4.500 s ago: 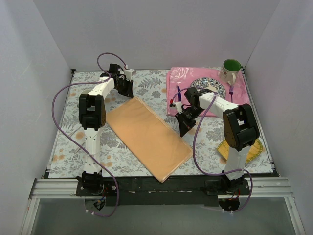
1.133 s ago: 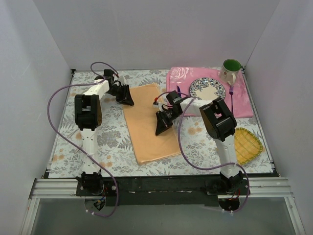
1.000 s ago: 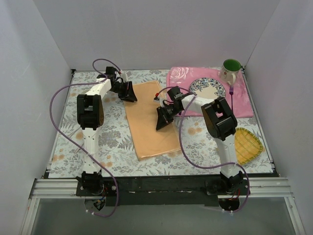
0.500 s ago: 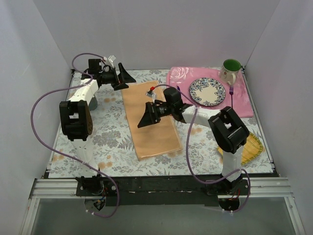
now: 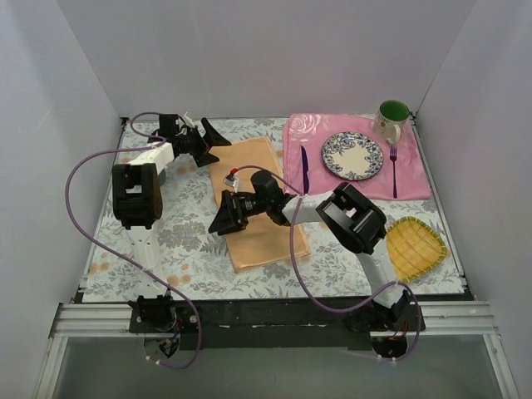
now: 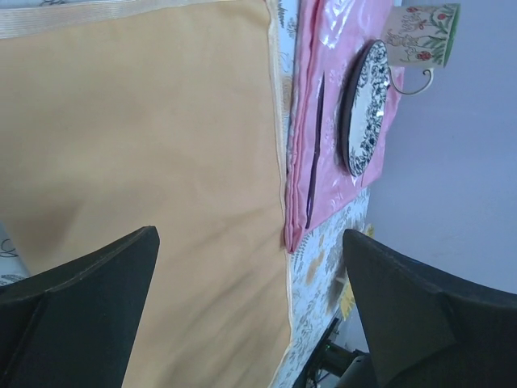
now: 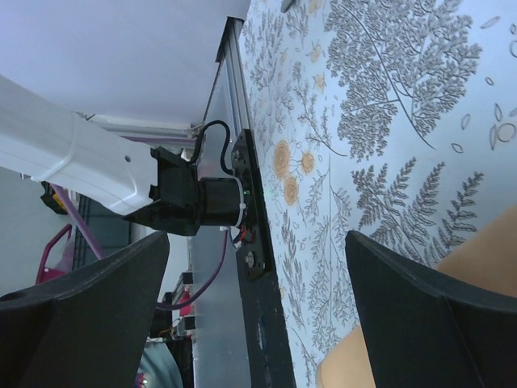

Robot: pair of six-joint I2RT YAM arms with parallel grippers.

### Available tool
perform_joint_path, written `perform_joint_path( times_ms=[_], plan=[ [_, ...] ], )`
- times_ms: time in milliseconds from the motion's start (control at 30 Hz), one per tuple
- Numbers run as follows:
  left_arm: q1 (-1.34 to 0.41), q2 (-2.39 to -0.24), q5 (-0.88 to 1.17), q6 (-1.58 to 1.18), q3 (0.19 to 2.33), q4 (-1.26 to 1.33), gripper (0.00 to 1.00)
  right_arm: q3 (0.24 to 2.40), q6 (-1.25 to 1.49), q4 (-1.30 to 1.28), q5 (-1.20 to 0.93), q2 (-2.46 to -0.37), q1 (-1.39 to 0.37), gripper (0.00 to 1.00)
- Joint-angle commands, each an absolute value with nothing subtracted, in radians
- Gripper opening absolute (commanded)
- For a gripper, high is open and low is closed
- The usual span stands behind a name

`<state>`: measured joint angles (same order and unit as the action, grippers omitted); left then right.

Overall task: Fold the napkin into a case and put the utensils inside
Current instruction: Smooth out the rectangle-folded napkin at the center of the board.

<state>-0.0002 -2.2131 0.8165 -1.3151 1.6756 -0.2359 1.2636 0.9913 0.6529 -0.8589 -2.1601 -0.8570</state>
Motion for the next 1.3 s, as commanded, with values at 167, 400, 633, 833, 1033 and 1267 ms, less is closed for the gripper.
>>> perform_joint_path(
  times_ms=[167, 400, 633, 833, 1033, 1267],
  plan=[
    [-0.002, -2.256, 0.704, -1.289, 1.701, -0.299, 0.98, 1.244, 1.049, 0.767, -0.831, -2.236, -0.861, 0.99],
    [-0.002, -2.324, 0.660, -1.266, 1.752, -0.360, 0.98, 1.123, 1.173, 0.920, -0.880, -2.230, -0.897, 0.99],
    [-0.002, -2.375, 0.634, -1.241, 1.802, -0.408, 0.98, 1.114, 1.213, 0.898, -1.031, -2.198, -0.908, 0.99],
    [-0.002, -2.379, 0.624, -1.235, 1.815, -0.407, 0.98, 1.233, 0.725, 0.183, -1.004, -2.100, -0.920, 0.99],
    [-0.002, -2.395, 0.649, -1.238, 1.828, -0.405, 0.98, 1.272, 0.558, -0.028, -0.998, -2.143, -0.943, 0.99],
    [-0.002, -2.359, 0.768, -1.233, 1.858, -0.379, 0.98, 1.367, 0.364, -0.135, -1.048, -2.028, -0.980, 0.99]
  ],
)
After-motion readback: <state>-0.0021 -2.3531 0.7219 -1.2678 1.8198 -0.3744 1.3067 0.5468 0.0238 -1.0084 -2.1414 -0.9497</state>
